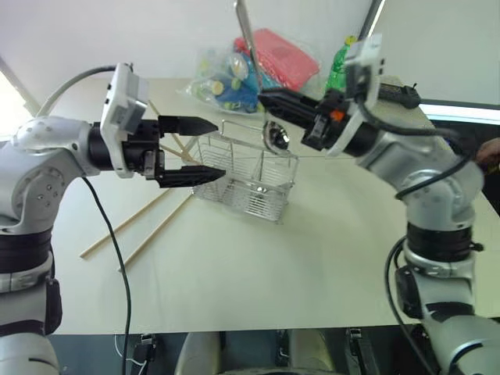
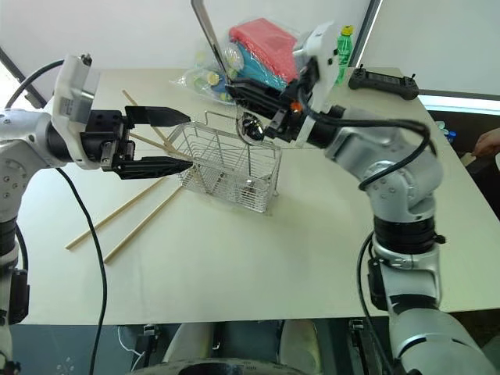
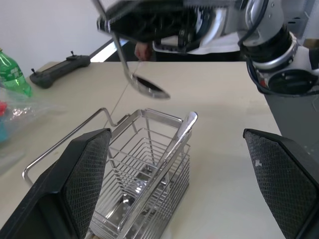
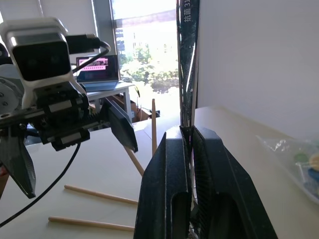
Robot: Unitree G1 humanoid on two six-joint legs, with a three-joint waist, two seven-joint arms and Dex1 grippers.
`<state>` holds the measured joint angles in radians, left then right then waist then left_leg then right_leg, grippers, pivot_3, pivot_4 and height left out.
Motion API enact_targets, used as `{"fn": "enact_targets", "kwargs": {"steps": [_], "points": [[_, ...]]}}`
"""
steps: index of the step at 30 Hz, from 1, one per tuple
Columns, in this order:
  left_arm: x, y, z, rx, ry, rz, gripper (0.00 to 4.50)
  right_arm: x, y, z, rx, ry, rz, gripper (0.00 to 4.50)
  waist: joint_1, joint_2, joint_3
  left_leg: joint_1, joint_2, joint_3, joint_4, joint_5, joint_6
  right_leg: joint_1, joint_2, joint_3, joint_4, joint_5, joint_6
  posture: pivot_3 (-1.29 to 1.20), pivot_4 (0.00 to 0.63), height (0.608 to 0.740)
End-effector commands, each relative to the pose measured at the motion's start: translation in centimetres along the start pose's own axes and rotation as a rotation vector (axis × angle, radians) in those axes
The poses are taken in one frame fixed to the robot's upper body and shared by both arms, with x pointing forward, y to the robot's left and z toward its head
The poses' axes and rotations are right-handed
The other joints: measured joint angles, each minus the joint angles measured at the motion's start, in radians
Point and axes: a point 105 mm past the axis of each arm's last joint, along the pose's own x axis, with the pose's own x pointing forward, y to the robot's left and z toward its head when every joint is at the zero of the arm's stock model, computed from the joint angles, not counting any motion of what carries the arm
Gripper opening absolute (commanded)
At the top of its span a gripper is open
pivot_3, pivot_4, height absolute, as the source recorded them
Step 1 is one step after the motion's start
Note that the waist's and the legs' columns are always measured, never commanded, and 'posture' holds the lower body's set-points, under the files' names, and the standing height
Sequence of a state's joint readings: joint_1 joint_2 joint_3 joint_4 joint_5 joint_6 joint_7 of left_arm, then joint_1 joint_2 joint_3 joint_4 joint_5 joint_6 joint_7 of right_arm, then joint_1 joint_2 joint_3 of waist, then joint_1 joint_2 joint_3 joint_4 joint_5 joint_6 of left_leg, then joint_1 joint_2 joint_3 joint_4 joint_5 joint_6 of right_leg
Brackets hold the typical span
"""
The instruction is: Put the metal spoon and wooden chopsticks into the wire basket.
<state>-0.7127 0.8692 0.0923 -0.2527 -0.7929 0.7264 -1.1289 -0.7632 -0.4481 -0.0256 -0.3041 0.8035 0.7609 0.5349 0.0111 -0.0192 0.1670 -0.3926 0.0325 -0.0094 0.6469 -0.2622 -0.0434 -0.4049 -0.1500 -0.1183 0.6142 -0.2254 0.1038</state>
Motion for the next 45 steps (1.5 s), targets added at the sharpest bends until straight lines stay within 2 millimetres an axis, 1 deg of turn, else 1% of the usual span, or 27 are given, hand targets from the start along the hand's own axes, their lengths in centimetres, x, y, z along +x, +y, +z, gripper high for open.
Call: {"fn": "enact_targets", "kwargs": {"steps": [1,3,10,13,18,19,20,25,27,29,32,34,36,38,39,41,43,45], "points": [[-0.2,-0.2,1.4,0.064,-0.016,0.011,4.5,-0.1,-0.1,0.5,-0.016,-0.058,-0.031,0.23,-0.002,0.0,0.0,0.0,0.0,0.0,0.0,0.0,0.0,0.0,0.0,0.0,0.0,0.0,0.0,0.0,0.15,0.678],[-0.3,-0.3,1.4,0.064,-0.017,0.015,4.5,-0.1,-0.3,-0.2,0.0,-0.063,-0.057,0.23,-0.004,0.0,0.0,0.001,0.0,0.0,0.0,0.001,0.0,0.0,0.0,0.0,0.0,0.0,0.0,0.0,0.15,0.678],[-0.3,-0.3,1.7,0.065,-0.02,0.018,4.5,-0.2,-1.0,-1.4,0.022,-0.088,-0.129,0.23,-0.007,0.0,0.0,0.001,0.0,0.0,0.0,0.001,0.0,0.0,0.0,0.001,0.0,0.0,0.0,0.0,0.15,0.678],[-0.2,-0.2,1.9,0.068,-0.024,0.018,4.5,-0.3,-1.1,-1.6,0.022,-0.098,-0.151,1.05,-0.007,0.0,0.0,0.001,0.0,0.0,-0.001,0.001,0.0,0.0,0.0,0.001,0.0,0.0,0.0,0.0,0.15,0.678],[-0.1,0.2,2.1,0.072,-0.031,0.016,4.5,-0.8,-1.4,-1.4,0.006,-0.11,-0.177,3.53,-0.006,0.0,0.0,0.001,0.0,0.0,0.0,0.001,0.0,0.0,0.0,0.001,0.0,0.0,0.0,0.0,0.15,0.678],[-0.1,0.3,2.2,0.073,-0.031,0.016,4.5,-1.0,-1.5,-1.3,0.006,-0.111,-0.182,4.14,-0.007,0.0,0.0,0.001,0.0,0.0,0.0,0.001,0.0,0.0,0.0,0.001,0.0,0.0,0.0,0.0,0.15,0.678],[-0.1,0.3,2.2,0.074,-0.031,0.015,4.5,-1.2,-1.6,-1.2,0.005,-0.112,-0.187,4.45,-0.007,0.0,0.0,0.001,0.0,0.0,0.0,0.001,0.0,0.0,0.0,0.001,0.0,0.0,0.0,0.0,0.15,0.678],[0.0,0.5,2.3,0.081,-0.034,0.014,4.5,-2.0,-2.3,-0.5,-0.013,-0.115,-0.214,4.45,-0.007,0.0,0.0,0.001,0.0,0.0,0.0,0.001,0.0,0.0,0.0,0.001,0.0,0.0,0.0,0.0,0.15,0.678],[0.0,0.6,2.4,0.084,-0.035,0.017,4.5,-2.7,-2.5,0.3,-0.044,-0.104,-0.208,4.45,-0.006,0.0,0.0,0.001,0.0,0.0,0.0,0.001,0.0,0.0,0.0,0.001,0.0,0.0,0.0,0.0,0.15,0.678],[-0.2,0.7,2.4,0.085,-0.034,0.027,4.5,-3.7,-2.5,1.5,-0.097,-0.067,-0.18,4.45,-0.004,0.0,0.0,0.001,0.0,0.0,0.0,0.001,0.0,0.0,0.0,0.001,0.0,0.0,0.0,0.0,0.15,0.678],[-0.9,0.9,2.5,0.083,-0.028,0.053,4.5,-5.4,-1.8,2.4,-0.185,0.034,-0.106,4.45,0.001,0.001,0.001,0.0,0.0,0.0,0.0,0.001,0.0,0.0,0.0,0.001,-0.001,0.0,0.0,0.0,0.15,0.678],[-2.1,1.7,2.8,0.082,-0.022,0.099,4.5,-7.5,-1.1,2.7,-0.263,0.158,-0.029,4.45,0.001,0.001,0.001,0.0,0.0,0.0,-0.001,0.0,0.0,0.0,0.0,0.001,-0.001,0.0,0.0,0.0,0.15,0.678],[-3.8,3.0,3.6,0.069,-0.037,0.176,4.5,-9.7,-0.7,2.8,-0.306,0.278,0.028,4.45,0.001,0.0,0.001,0.0,0.0,0.0,-0.002,0.0,0.0,0.0,0.0,0.0,-0.002,-0.002,0.002,0.0,0.15,0.678],[-6.1,5.0,3.9,0.041,-0.034,0.286,4.5,-11.5,-0.3,2.4,-0.308,0.389,0.078,4.45,-0.001,0.0,0.001,0.0,0.0,0.0,-0.002,0.0,0.0,0.0,0.0,0.0,-0.002,-0.003,0.004,0.0,0.15,0.678],[-7.4,5.8,3.5,0.036,-0.002,0.332,4.5,-12.5,0.0,2.0,-0.312,0.441,0.104,4.45,-0.002,0.0,0.001,0.001,0.0,0.0,-0.002,0.0,0.0,0.0,0.0,0.0,-0.003,-0.003,0.004,0.0,0.15,0.678],[-9.4,6.6,2.3,0.028,0.093,0.376,4.5,-13.8,0.5,1.0,-0.312,0.52,0.146,4.45,-0.008,0.0,0.001,0.001,0.0,0.002,-0.002,0.0,0.0,0.0,0.0,0.001,-0.003,-0.003,0.004,0.0,0.15,0.678],[-10.9,7.0,0.9,0.008,0.181,0.387,4.5,-14.4,1.0,0.4,-0.303,0.552,0.165,4.45,-0.011,0.0,0.001,0.002,0.001,0.003,-0.002,0.0,0.0,0.0,0.0,0.001,-0.003,-0.004,0.004,0.0,0.15,0.678],[-11.9,7.5,-1.1,-0.02,0.282,0.383,4.5,-14.5,1.2,0.0,-0.296,0.538,0.16,4.45,-0.006,0.0,0.001,0.002,0.001,0.003,-0.001,0.0,0.0,0.0,-0.001,0.001,-0.003,-0.005,0.001,0.0,0.15,0.678]]}}
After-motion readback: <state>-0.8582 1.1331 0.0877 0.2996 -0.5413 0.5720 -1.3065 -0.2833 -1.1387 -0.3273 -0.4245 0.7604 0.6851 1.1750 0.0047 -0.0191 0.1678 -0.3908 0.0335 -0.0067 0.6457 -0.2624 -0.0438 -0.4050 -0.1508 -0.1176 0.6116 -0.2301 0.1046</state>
